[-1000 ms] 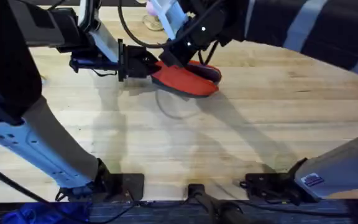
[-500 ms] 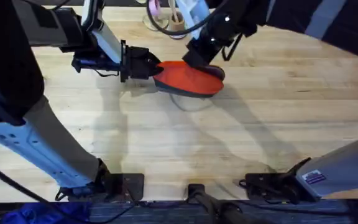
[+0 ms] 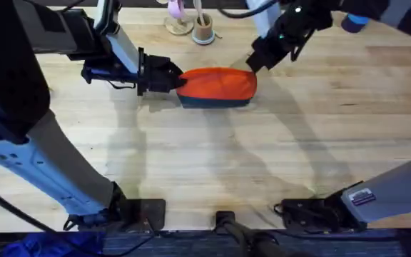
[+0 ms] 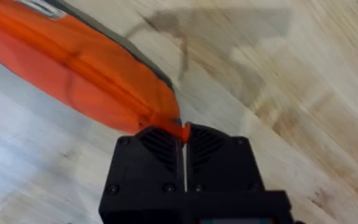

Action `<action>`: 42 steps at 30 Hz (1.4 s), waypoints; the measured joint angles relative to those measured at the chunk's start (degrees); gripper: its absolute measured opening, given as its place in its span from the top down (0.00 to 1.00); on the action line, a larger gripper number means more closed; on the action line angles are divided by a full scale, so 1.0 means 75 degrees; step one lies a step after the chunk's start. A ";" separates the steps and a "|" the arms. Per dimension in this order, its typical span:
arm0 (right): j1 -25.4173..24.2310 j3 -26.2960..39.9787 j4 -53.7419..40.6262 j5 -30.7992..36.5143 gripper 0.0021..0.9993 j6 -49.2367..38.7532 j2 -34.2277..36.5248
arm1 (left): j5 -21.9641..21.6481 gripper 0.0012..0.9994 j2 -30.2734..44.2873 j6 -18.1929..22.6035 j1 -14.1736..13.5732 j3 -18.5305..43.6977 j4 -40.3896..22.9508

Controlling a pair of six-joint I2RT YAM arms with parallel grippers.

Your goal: Unzip the bag, pick up the pens from the table one at a time and place them inside, then zip the bag closed.

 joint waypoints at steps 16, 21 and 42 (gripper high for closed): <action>-0.0868 -0.0980 0.0312 0.0311 0.97 0.0273 0.0000 | -0.0105 0.96 0.0000 0.0002 0.0038 0.0000 0.0002; -0.1011 -0.1868 0.0643 0.0674 0.97 0.0597 0.0000 | -0.0196 0.96 0.0000 0.0002 0.0083 0.0000 0.0002; 0.0285 -0.1629 -0.0351 0.1373 0.05 0.0862 -0.2153 | -0.0241 0.96 0.0000 0.0002 0.0131 0.0000 0.0040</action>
